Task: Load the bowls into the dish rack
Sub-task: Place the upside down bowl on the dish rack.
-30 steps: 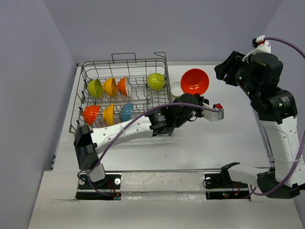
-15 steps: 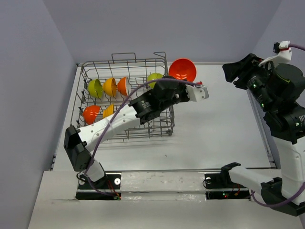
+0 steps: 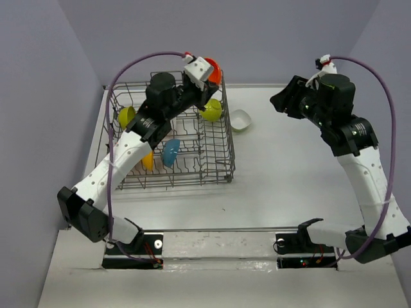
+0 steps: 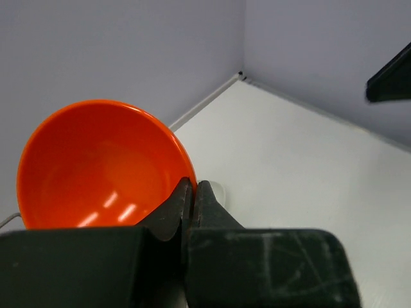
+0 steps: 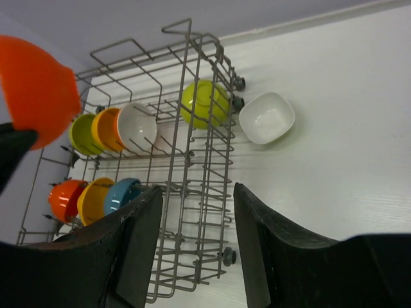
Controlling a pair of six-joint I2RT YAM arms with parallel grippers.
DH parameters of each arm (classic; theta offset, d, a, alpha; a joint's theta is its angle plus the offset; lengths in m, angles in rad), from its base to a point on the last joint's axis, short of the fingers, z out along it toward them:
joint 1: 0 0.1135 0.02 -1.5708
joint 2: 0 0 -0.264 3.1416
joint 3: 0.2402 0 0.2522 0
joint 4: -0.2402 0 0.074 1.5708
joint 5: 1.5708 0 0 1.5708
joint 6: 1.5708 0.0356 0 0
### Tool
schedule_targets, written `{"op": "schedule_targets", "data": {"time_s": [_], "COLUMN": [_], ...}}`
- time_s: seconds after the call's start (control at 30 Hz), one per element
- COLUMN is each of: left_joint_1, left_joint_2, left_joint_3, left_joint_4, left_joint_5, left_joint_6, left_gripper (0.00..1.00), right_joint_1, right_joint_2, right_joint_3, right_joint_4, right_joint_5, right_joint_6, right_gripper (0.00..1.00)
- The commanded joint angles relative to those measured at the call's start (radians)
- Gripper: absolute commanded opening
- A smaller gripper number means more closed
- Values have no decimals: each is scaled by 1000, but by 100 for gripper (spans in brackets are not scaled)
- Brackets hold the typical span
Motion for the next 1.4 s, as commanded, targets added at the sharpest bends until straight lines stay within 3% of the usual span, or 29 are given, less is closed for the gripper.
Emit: {"op": "schedule_targets", "data": {"time_s": [0.0, 0.13, 0.17, 0.3, 0.53, 0.97, 1.37], "left_joint_1": [88, 189, 211, 260, 317, 327, 331], "left_joint_2": [-110, -134, -139, -146, -78, 48, 125], "left_joint_3": [-36, -136, -171, -331, -516, -607, -585], "left_joint_4": [226, 316, 365, 627, 992, 1321, 1358], "left_joint_5": [169, 265, 305, 394, 497, 465, 413], "left_joint_6": [-286, -489, -602, -808, -1096, -1324, -1354], "left_gripper": [0, 0, 0, 0, 0, 0, 0], "right_joint_1": [3, 29, 30, 123, 273, 405, 405], "right_joint_2": [27, 67, 73, 124, 187, 269, 266], "right_joint_3": [6, 10, 3, 6, 6, -48, -148], "right_joint_4": [93, 110, 116, 128, 127, 90, 87], "right_joint_5": [-135, -166, -170, -138, -8, 262, 313], "right_joint_6": [13, 16, 19, 15, 2, 2, 22], "right_gripper": [54, 54, 54, 54, 54, 54, 54]}}
